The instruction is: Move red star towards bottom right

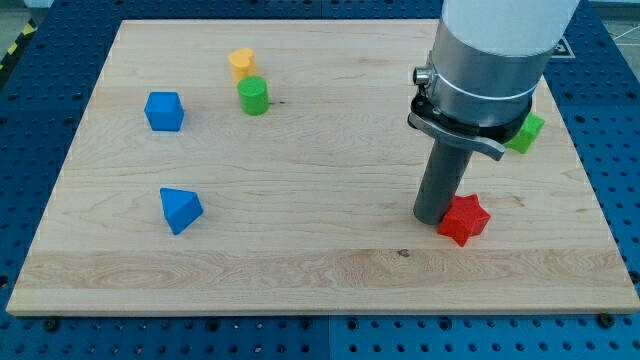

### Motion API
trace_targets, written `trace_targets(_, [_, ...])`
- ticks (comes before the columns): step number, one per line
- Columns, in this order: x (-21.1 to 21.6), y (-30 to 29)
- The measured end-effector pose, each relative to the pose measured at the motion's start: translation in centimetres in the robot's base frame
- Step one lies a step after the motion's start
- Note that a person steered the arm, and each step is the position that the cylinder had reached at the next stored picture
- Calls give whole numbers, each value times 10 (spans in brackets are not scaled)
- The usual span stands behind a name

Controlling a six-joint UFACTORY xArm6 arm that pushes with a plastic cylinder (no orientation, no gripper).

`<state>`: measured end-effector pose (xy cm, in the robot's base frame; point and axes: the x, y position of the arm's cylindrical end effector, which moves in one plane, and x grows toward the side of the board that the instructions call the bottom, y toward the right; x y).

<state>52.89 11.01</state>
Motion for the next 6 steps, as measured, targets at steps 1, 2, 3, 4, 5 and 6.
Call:
trace_targets(1, [0,0])
trace_targets(2, [11,31])
trace_targets(3, [14,51])
trace_targets(4, [16,77])
trace_targets(5, [16,93])
trace_targets(6, [16,102])
